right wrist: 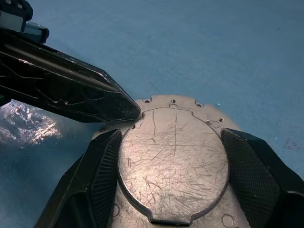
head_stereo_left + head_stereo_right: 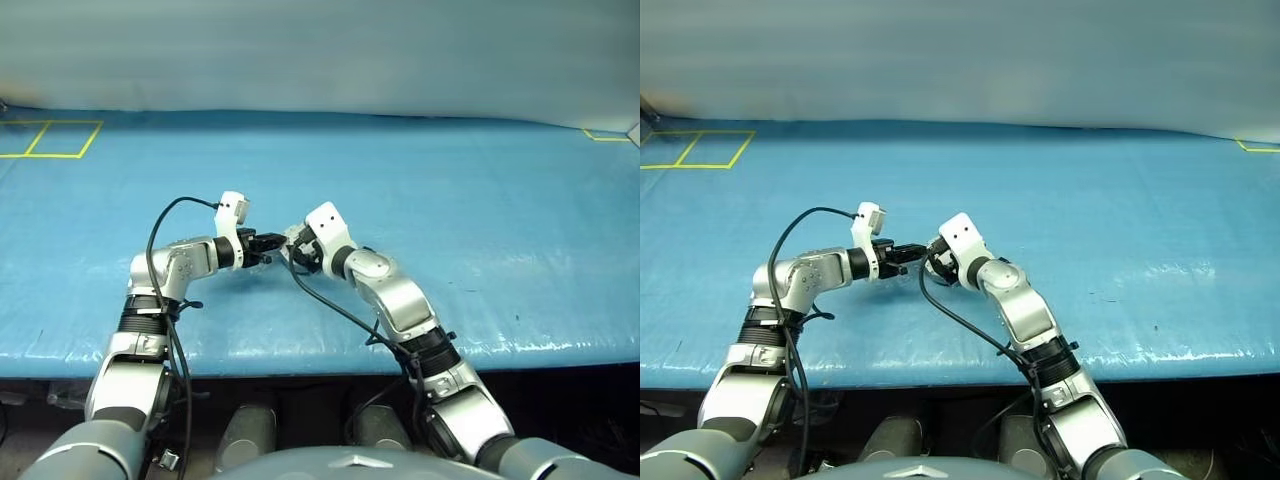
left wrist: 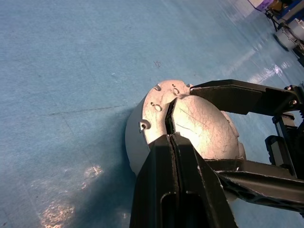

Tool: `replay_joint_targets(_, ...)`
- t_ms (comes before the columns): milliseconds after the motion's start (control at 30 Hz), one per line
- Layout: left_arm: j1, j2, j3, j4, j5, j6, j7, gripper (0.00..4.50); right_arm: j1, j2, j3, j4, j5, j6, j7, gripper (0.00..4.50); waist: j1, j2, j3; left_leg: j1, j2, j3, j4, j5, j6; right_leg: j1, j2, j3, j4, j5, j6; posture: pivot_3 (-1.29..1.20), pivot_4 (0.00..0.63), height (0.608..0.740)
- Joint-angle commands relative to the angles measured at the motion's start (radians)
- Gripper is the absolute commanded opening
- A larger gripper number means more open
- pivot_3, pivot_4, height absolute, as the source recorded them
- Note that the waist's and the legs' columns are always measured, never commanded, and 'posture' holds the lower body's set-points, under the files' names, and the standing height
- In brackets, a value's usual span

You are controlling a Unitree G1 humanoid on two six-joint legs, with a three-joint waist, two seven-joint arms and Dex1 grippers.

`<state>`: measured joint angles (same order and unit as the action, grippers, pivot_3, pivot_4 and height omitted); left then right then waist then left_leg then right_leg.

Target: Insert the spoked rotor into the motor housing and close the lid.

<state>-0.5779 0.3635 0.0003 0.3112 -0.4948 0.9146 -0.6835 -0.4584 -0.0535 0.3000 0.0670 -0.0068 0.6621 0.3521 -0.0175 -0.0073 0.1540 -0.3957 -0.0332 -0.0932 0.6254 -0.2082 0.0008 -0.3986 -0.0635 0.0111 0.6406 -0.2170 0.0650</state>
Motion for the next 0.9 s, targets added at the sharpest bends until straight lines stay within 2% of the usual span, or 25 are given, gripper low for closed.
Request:
replay_joint_targets(33,0.003,-0.005,-0.029,0.019,0.017,0.033,-0.012,0.00,0.069,-0.031,-0.018,0.033,0.006,0.063,0.002,4.35,0.000,0.000,-0.001,0.000,0.000,0.000,0.000,0.000,0.000,0.000,0.000,0.000,0.000,0.000,0.000,0.00,0.150,0.740)
replay_joint_targets(67,0.002,-0.005,-0.032,0.020,0.021,0.033,-0.014,0.00,0.081,-0.034,-0.024,0.020,0.009,0.070,-0.002,4.48,0.000,0.000,-0.001,0.001,0.000,0.000,0.000,0.000,0.000,0.000,0.000,0.000,0.000,0.000,0.000,0.00,0.150,0.740)
replay_joint_targets(233,-0.001,-0.007,-0.037,0.021,0.031,0.034,-0.019,0.00,0.132,-0.048,-0.061,-0.046,0.038,0.101,-0.007,4.48,0.002,-0.001,-0.003,0.002,0.001,0.000,0.000,0.000,0.000,0.001,0.000,0.000,0.000,-0.002,-0.004,0.00,0.150,0.740)
replay_joint_targets(467,0.001,0.000,-0.046,0.031,0.053,0.025,-0.023,0.00,0.265,-0.122,-0.193,-0.290,0.235,0.193,0.122,4.48,0.007,-0.002,-0.004,0.002,0.002,0.000,0.001,0.000,0.000,0.002,-0.001,0.000,-0.003,-0.002,-0.003,0.00,0.150,0.740)
replay_joint_targets(567,0.001,-0.001,-0.044,0.033,0.059,0.023,-0.029,0.00,0.288,-0.121,-0.261,-0.346,0.326,0.249,0.133,4.48,0.004,-0.001,-0.002,-0.002,0.002,0.001,0.001,0.000,0.000,0.001,-0.001,0.000,-0.002,-0.002,-0.003,0.00,0.150,0.740)
replay_joint_targets(700,0.001,-0.002,-0.043,0.035,0.068,0.019,-0.037,0.00,0.286,-0.004,-0.452,-0.354,0.518,0.391,0.083,4.48,0.005,-0.001,-0.002,-0.001,0.006,0.001,0.001,0.000,0.000,0.001,0.002,0.000,-0.002,-0.002,-0.003,0.00,0.150,0.740)
replay_joint_targets(800,0.001,-0.003,-0.043,0.035,0.071,0.017,-0.040,0.00,0.270,0.075,-0.542,-0.333,0.593,0.468,0.010,4.48,0.006,-0.001,-0.002,-0.002,0.006,0.001,0.000,0.000,0.000,0.000,0.002,0.000,-0.001,-0.003,-0.004,0.00,0.150,0.740)
replay_joint_targets(900,0.006,0.000,-0.043,0.029,0.072,0.015,-0.041,0.00,0.248,0.199,-0.634,-0.293,0.676,0.530,-0.087,4.48,0.007,-0.001,-0.002,-0.003,0.005,0.002,-0.001,0.000,0.000,-0.001,0.001,0.000,-0.002,-0.003,-0.004,0.00,0.150,0.740)
